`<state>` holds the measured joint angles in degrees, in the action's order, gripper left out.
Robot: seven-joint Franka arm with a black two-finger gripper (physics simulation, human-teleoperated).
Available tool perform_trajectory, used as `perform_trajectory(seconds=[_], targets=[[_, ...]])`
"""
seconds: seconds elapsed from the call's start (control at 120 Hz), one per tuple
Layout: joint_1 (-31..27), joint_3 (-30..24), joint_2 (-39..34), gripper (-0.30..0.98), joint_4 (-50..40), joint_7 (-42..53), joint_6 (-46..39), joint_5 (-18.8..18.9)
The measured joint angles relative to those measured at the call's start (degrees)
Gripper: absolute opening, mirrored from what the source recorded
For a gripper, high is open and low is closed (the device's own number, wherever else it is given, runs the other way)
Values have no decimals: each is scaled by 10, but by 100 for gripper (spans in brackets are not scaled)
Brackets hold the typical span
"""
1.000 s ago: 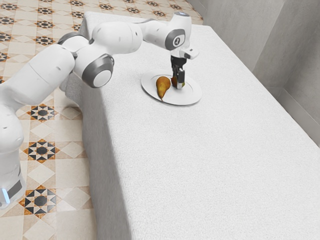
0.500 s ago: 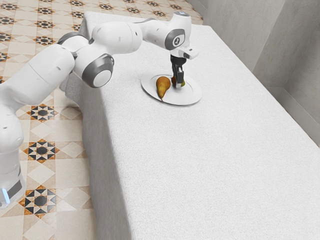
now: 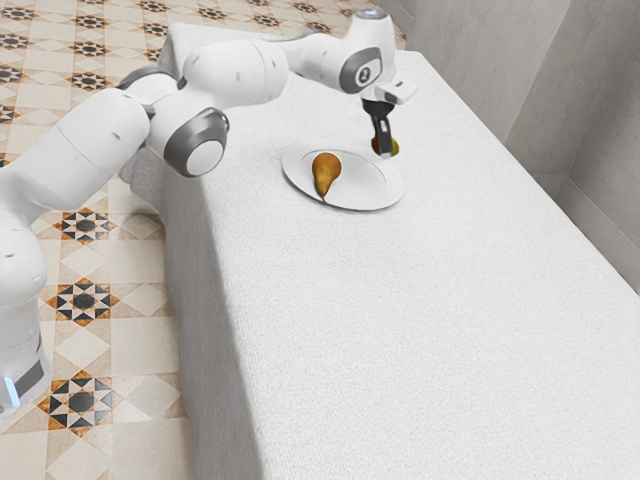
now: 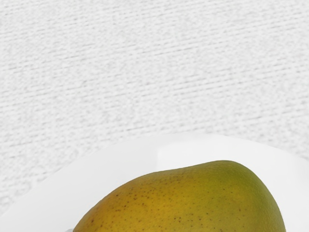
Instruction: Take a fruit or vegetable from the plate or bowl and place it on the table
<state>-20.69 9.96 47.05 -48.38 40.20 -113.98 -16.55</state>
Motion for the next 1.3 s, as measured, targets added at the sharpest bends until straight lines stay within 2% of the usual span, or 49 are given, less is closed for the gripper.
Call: perform_trajectory(seconds=[0.333, 0.617, 0.892, 1.125, 1.183, 1.3], targets=[[47, -20, -3, 32, 9, -4, -29, 0], [104, -20, -13, 32, 9, -14, 64, 11], [139, -20, -12, 31, 6, -16, 174, 69], [173, -20, -42, 32, 9, -15, 213, 85], [177, -19, -43, 46, 9, -15, 219, 85], [181, -19, -44, 58, 9, -16, 226, 83]])
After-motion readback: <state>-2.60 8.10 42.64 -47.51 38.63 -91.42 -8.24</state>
